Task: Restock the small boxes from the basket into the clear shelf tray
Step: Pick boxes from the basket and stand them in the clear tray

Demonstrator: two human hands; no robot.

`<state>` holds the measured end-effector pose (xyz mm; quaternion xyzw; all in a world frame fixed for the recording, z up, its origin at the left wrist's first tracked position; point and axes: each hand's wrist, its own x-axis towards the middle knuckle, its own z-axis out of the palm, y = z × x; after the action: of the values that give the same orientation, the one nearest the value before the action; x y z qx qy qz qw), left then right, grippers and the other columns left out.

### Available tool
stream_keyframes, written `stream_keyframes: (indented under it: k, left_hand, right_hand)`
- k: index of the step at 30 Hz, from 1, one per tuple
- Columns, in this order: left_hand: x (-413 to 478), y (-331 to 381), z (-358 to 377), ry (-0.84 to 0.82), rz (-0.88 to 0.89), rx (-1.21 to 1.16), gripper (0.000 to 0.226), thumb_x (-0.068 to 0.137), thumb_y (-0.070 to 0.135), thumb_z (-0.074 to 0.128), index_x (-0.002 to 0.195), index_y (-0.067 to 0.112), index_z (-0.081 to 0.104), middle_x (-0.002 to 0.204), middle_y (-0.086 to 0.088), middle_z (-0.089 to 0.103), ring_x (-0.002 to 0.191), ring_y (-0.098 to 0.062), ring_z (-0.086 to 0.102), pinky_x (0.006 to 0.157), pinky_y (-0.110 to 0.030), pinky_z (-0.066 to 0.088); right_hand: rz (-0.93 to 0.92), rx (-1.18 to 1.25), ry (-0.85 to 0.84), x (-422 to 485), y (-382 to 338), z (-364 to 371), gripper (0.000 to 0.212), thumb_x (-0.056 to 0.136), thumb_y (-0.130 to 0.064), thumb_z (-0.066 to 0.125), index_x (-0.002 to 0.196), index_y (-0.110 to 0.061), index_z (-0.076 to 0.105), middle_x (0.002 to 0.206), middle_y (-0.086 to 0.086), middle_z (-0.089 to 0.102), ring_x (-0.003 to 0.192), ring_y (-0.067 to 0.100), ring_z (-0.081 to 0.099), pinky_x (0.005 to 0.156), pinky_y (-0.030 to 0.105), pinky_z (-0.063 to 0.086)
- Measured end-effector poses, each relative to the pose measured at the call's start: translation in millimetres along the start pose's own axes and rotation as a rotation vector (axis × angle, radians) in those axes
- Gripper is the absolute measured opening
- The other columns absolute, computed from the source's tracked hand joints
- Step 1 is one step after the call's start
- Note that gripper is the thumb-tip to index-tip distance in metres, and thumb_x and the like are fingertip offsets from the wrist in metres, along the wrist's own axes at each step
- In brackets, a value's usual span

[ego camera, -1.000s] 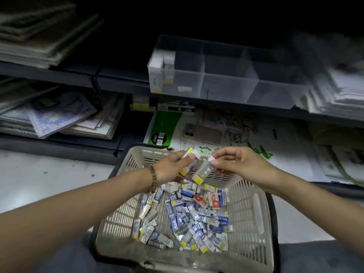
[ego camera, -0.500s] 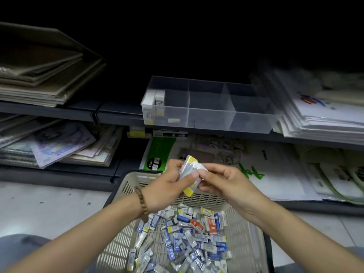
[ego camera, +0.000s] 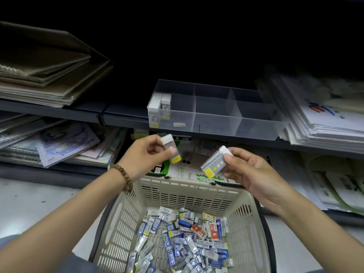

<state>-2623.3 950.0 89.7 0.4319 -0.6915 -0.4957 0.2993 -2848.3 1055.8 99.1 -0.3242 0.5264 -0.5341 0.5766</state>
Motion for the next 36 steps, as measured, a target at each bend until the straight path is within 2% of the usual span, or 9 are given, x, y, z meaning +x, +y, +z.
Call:
stream_keyframes:
  k: [2, 5, 10, 13, 16, 19, 22, 29, 36]
  left_hand:
    - [-2, 0, 3, -0.003, -0.011, -0.083, 0.016, 0.079, 0.027, 0.067, 0.074, 0.017, 0.056, 0.072, 0.003, 0.06, 0.066, -0.008, 0.057, 0.06, -0.012, 0.047]
    - [-6, 0, 12, -0.168, -0.13, -0.33, 0.015, 0.082, 0.022, 0.062, 0.084, 0.011, 0.052, 0.097, -0.007, 0.072, 0.088, -0.017, 0.07, 0.069, -0.022, 0.056]
    - [-14, 2, 30, -0.297, -0.183, -0.322, 0.015, 0.086, 0.018, 0.059, 0.099, 0.014, 0.064, 0.083, -0.001, 0.074, 0.07, -0.012, 0.07, 0.061, -0.02, 0.057]
    - [-17, 3, 38, -0.335, -0.21, -0.352, 0.02, 0.092, 0.023, 0.049, 0.101, 0.019, 0.066, 0.091, -0.002, 0.073, 0.077, -0.011, 0.069, 0.068, -0.02, 0.057]
    - [-21, 7, 44, -0.395, -0.181, -0.366, 0.031, 0.08, 0.038, 0.057, 0.107, 0.024, 0.064, 0.101, -0.001, 0.071, 0.08, -0.015, 0.071, 0.068, -0.021, 0.056]
    - [-24, 3, 48, -0.396, -0.153, -0.354, 0.04, 0.073, 0.022, 0.072, 0.111, 0.028, 0.058, 0.11, -0.001, 0.065, 0.083, -0.021, 0.071, 0.066, -0.022, 0.056]
    - [-23, 1, 50, -0.38, -0.132, -0.39, 0.036, 0.079, 0.01, 0.069, 0.111, 0.024, 0.058, 0.105, -0.001, 0.066, 0.08, -0.017, 0.07, 0.069, -0.023, 0.057]
    - [-11, 7, 32, -0.288, -0.079, -0.294, 0.036, 0.078, 0.011, 0.07, 0.109, 0.007, 0.054, 0.085, 0.003, 0.071, 0.069, -0.004, 0.066, 0.062, -0.016, 0.052]
    - [11, 27, -4, -0.111, 0.063, -0.392, 0.037, 0.064, 0.027, 0.074, 0.099, 0.024, 0.065, 0.088, 0.01, 0.073, 0.079, -0.002, 0.068, 0.063, -0.014, 0.051]
  right_hand:
    - [-0.009, -0.034, -0.047, -2, -1, 0, 0.047, 0.062, -0.03, 0.075, 0.104, -0.011, 0.064, 0.092, 0.011, 0.073, 0.076, 0.013, 0.069, 0.065, 0.018, 0.056]
    - [0.006, -0.07, -0.124, -4, 1, 5, 0.044, 0.061, -0.029, 0.076, 0.1, -0.012, 0.065, 0.09, 0.011, 0.073, 0.074, 0.014, 0.068, 0.065, 0.019, 0.056]
    - [0.018, -0.133, -0.157, -4, 7, 14, 0.041, 0.064, -0.026, 0.076, 0.101, -0.01, 0.065, 0.094, 0.014, 0.073, 0.078, 0.017, 0.069, 0.069, 0.021, 0.056]
    - [0.017, -0.148, -0.115, -3, 10, 15, 0.038, 0.066, -0.023, 0.074, 0.1, -0.009, 0.065, 0.092, 0.013, 0.074, 0.076, 0.015, 0.07, 0.067, 0.02, 0.056]
    - [0.0, -0.161, -0.055, -3, 14, 15, 0.045, 0.062, -0.028, 0.077, 0.102, -0.009, 0.066, 0.093, 0.012, 0.074, 0.075, 0.017, 0.069, 0.067, 0.021, 0.056]
    - [-0.028, -0.161, 0.007, -4, 17, 16, 0.044, 0.062, -0.027, 0.078, 0.101, -0.01, 0.068, 0.096, 0.01, 0.073, 0.076, 0.019, 0.071, 0.067, 0.021, 0.056]
    - [-0.054, -0.143, 0.05, -5, 20, 19, 0.036, 0.063, -0.024, 0.078, 0.096, -0.012, 0.07, 0.095, 0.009, 0.073, 0.075, 0.017, 0.071, 0.066, 0.019, 0.055]
    - [-0.02, 0.059, 0.064, 1, 7, 30, 0.049, 0.065, -0.013, 0.073, 0.112, -0.007, 0.06, 0.108, 0.013, 0.069, 0.087, 0.019, 0.071, 0.068, 0.019, 0.057]
    - [-0.068, -0.002, -0.108, 28, -39, 62, 0.039, 0.085, -0.009, 0.061, 0.124, -0.004, 0.057, 0.115, 0.012, 0.068, 0.1, 0.017, 0.067, 0.078, 0.02, 0.056]
